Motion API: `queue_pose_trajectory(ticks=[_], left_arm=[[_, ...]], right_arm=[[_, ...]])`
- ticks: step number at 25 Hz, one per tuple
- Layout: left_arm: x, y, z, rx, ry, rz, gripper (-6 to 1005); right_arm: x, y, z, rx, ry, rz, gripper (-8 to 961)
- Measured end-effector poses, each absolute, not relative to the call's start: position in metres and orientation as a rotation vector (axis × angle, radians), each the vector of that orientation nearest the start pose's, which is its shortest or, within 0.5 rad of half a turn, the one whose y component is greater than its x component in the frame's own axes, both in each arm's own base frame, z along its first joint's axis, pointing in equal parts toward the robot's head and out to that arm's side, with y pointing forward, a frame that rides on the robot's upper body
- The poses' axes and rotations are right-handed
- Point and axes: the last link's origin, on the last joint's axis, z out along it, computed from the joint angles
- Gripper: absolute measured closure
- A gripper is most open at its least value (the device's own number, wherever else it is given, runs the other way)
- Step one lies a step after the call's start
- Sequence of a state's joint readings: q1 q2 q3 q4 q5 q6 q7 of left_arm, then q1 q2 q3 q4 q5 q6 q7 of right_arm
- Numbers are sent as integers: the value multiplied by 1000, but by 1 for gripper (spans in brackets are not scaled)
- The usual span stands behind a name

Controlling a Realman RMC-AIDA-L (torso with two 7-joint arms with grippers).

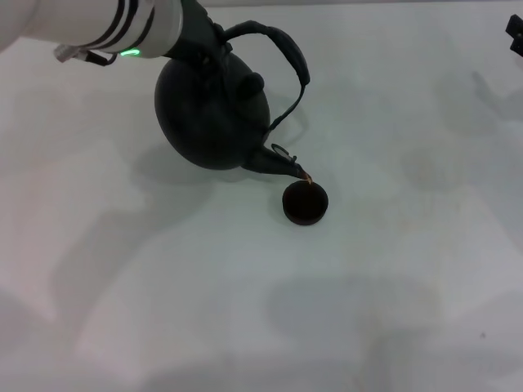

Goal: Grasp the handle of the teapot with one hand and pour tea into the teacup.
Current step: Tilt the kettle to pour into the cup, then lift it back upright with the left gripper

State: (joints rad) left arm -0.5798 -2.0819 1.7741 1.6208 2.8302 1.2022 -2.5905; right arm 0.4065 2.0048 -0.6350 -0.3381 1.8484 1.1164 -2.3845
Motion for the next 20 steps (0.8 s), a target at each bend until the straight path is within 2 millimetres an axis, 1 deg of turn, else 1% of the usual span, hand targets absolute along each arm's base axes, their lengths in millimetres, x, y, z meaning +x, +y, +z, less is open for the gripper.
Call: queue_pose_trajectory(ticks=[6, 12, 17, 20], left_arm=[[-97, 362, -23, -2429, -176, 349, 849], [-101, 352, -23, -2431, -226, 318, 849], [-110, 344, -19, -2420, -286, 295, 848], [-119, 339, -17, -2409, -340, 289, 848]], right_arm=[[360, 347, 53, -1870, 573, 622, 82], [360, 350, 55, -1865, 574, 606, 82], [360, 353, 55, -1865, 573, 602, 82], [360, 353, 55, -1865, 574, 602, 82]])
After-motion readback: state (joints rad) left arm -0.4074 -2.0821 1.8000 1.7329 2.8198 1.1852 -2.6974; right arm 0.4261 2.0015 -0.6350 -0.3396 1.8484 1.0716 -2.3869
